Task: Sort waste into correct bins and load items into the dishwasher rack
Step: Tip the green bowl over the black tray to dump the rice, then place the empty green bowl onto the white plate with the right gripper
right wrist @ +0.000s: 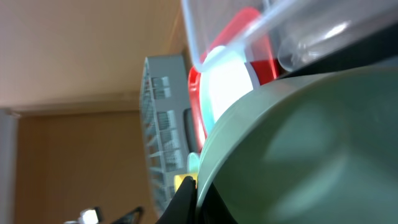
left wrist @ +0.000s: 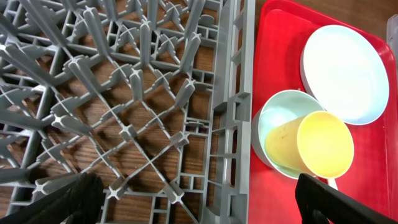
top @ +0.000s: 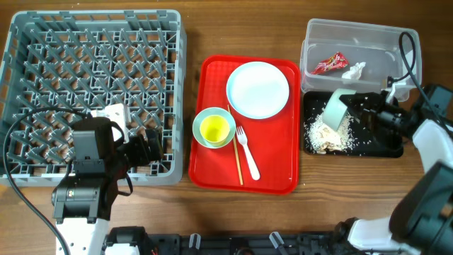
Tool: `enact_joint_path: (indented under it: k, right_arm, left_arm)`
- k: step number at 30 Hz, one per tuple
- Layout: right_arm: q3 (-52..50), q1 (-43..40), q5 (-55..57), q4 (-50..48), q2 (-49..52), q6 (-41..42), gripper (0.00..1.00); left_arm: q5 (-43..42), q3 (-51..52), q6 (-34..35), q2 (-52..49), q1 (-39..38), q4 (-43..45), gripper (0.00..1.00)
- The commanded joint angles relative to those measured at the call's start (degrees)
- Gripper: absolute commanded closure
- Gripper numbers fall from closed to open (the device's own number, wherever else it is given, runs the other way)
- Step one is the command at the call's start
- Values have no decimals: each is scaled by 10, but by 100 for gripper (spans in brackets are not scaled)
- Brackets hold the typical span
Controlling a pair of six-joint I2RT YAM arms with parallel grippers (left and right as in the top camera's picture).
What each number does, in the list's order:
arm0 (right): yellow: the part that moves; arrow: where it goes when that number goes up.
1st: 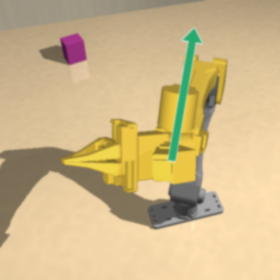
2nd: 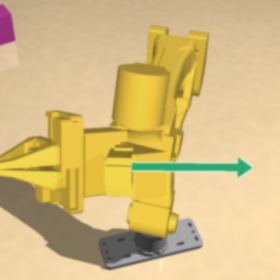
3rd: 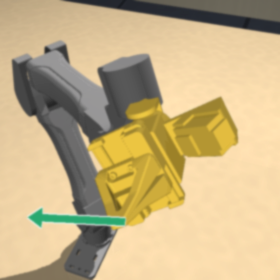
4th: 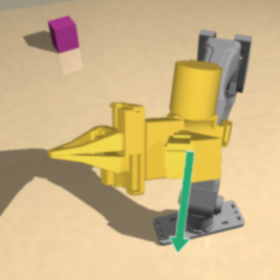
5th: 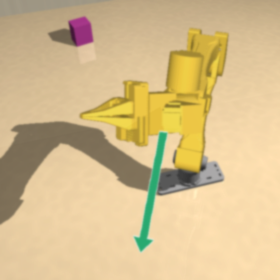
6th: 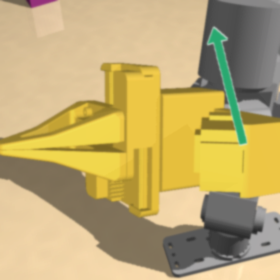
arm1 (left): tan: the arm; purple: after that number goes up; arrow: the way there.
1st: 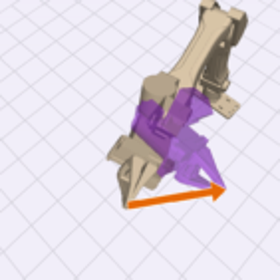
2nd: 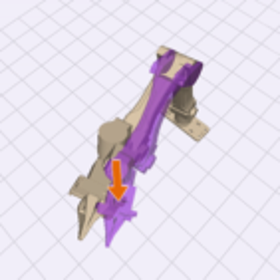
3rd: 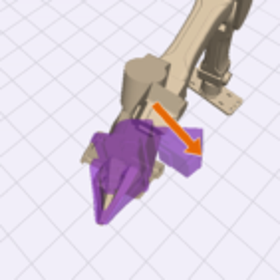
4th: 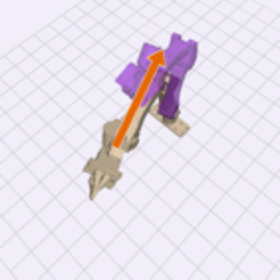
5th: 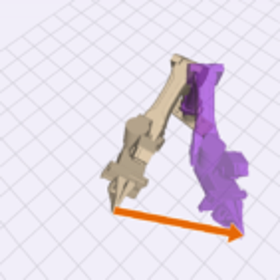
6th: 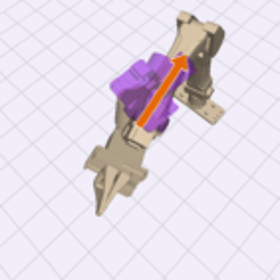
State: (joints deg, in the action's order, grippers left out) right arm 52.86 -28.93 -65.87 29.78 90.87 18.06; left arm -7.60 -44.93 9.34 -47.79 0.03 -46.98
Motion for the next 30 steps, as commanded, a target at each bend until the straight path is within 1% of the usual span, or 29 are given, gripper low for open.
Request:
enact_joint_path:
  k: [1, 3, 6, 9, 12, 14, 16, 19, 24, 30]
  right_arm:
    - [22, 52, 136, 33, -115, -33, 96]
    - [31, 104, 211, 46, -167, -30, 96]
    - [40, 207, 329, 40, -225, -14, 95]
    - [48, 304, 426, 23, -239, -16, 96]
    - [78, 398, 502, 20, -223, -14, 96]
    - [126, 447, 537, 41, -193, -14, 96]
    - [194, 489, 575, 76, -143, -26, 95]
    - [249, 523, 602, 95, -63, -54, 96]
    - [252, 543, 601, 79, 66, -60, 96]
    - [252, 573, 599, 46, 169, -57, 95]
  left_arm:
    - [-7, -10, 5, 0, 2, 0, 0]
    - [-7, -10, 5, 0, 2, 0, 0]
    - [-7, -10, 5, 0, 2, 0, 0]
    - [-7, -10, 5, 0, 2, 0, 0]
    - [-7, -10, 5, 0, 2, 0, 0]
    - [-7, -10, 5, 0, 2, 0, 0]
    - [-7, -10, 5, 0, 2, 0, 0]
    - [-7, -10, 5, 0, 2, 0, 0]
    - [-7, -10, 5, 0, 2, 0, 0]
    - [-7, -10, 5, 0, 2, 0, 0]
